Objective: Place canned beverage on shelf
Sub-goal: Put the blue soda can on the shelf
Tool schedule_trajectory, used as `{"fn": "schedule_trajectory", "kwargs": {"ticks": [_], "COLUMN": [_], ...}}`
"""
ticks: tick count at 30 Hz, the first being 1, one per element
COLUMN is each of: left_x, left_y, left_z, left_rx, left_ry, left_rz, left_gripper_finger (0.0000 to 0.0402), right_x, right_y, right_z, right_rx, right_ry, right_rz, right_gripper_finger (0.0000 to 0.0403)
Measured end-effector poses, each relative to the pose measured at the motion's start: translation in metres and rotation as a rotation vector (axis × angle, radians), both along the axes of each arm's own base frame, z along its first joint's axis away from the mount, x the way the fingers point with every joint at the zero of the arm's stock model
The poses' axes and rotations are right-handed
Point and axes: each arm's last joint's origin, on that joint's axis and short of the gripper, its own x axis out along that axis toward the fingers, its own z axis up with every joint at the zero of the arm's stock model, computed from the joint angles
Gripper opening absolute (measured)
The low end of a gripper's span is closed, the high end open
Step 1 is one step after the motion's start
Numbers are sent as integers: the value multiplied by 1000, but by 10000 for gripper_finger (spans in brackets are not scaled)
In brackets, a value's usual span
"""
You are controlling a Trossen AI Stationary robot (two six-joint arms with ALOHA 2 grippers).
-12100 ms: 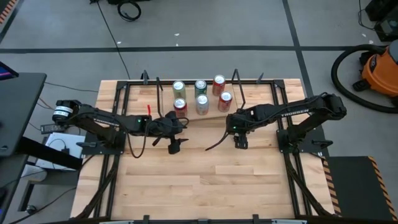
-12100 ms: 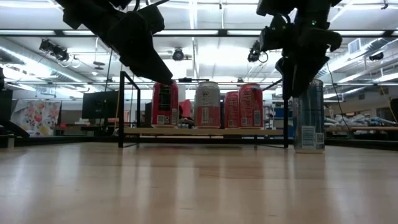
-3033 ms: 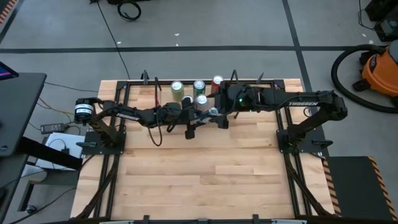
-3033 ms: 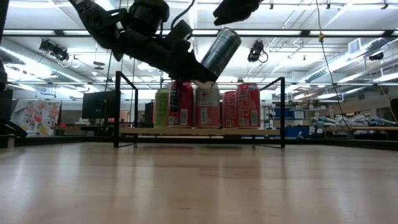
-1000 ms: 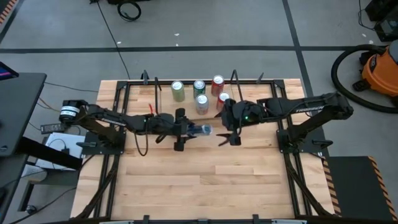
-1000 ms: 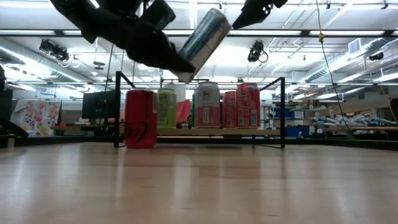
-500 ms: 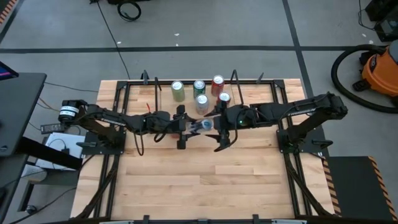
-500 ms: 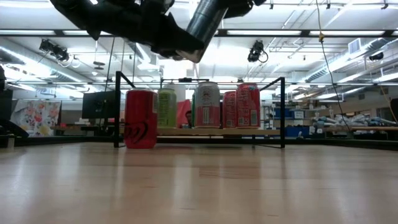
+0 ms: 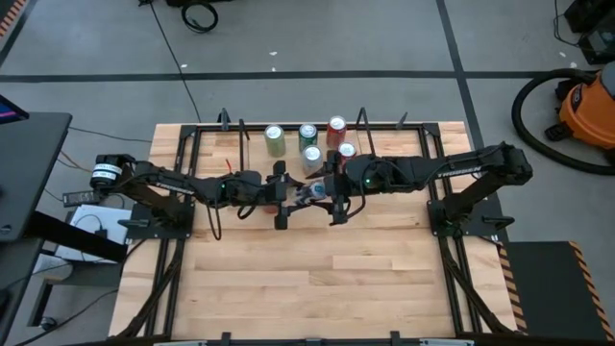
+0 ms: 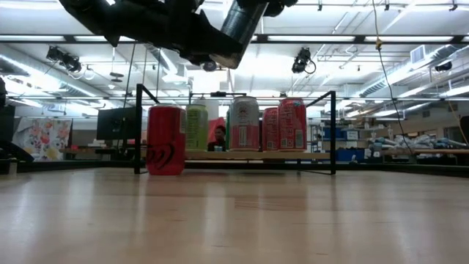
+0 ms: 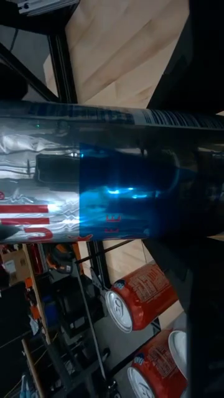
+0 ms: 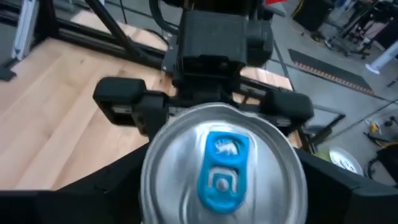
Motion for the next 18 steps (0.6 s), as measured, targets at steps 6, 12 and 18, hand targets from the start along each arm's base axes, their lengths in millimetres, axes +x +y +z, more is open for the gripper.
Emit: {"fn": "schedule_trajectory", "kwargs": {"ticks": [6,12,18], "left_x": [0,0,-1], "left_y": [2,2,2], "left_z": [-1,0,0], "left_rx": [9,14,15], "left_ry": [5,4,5], "left_rz": [6,4,11], "left_gripper_finger": [252,252,252], "right_x": [3,2,2], "right_y": [0,0,-1], "right_z": [-1,0,0], "right_rx": [-7,-7,-16], "right_ry": [-10,-11,-11], "right_rz": [9,8,12], "right_gripper_finger": [263,243,251]}}
